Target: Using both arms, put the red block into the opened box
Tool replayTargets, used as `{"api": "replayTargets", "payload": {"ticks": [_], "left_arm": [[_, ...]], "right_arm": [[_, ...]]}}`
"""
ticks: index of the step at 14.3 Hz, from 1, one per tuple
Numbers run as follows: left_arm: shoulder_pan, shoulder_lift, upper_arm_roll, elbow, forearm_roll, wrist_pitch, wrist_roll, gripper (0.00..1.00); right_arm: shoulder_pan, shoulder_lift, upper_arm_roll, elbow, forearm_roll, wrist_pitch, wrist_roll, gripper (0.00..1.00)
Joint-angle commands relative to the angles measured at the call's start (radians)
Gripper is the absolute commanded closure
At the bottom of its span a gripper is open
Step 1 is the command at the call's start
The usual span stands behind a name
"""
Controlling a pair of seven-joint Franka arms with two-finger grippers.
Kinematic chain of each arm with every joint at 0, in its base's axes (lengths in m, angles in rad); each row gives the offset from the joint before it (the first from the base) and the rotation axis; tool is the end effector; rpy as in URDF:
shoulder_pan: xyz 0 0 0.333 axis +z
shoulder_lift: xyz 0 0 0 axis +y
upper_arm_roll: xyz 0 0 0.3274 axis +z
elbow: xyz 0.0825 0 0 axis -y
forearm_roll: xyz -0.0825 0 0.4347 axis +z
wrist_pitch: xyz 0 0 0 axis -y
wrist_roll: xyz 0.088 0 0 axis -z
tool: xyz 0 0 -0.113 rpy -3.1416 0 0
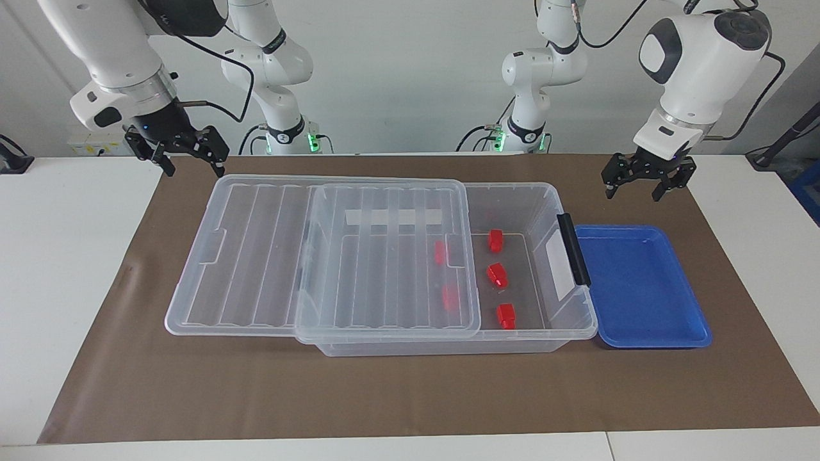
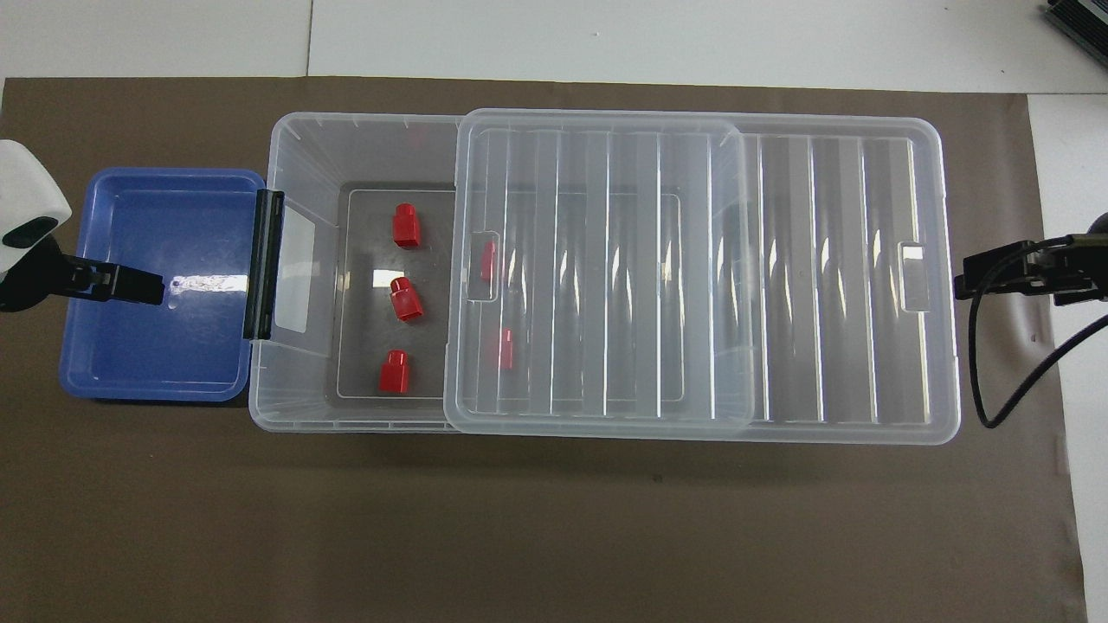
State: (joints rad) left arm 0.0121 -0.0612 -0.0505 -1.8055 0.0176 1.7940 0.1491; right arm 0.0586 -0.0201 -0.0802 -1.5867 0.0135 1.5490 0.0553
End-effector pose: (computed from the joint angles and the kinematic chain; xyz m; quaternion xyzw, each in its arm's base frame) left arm 0.5979 -0.0220 0.5625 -0.9951 0.0953 -0.0242 0.0115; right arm 0.5962 -0.0118 0.6318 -0.9992 0.0383 0.0090 0.0074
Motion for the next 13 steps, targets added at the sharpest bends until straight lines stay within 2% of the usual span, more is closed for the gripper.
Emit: {"api": "replayTargets", "payload": {"ticks": [1,13], "left_arm": [[-0.037,-0.023,0.041,-0.023,-0.008,0.007,0.0,0.0],[-0.026,-0.023,0.041,-0.021,-0.008,0.007,0.001,0.0]], "right_arm": [[-0.01,-0.031,0.004,-0.038,-0.007,0.026,-0.022,0.0],[-0.01,-0.029,0.004,-0.035,-0.009,0.025,-0.022,0.0]]}}
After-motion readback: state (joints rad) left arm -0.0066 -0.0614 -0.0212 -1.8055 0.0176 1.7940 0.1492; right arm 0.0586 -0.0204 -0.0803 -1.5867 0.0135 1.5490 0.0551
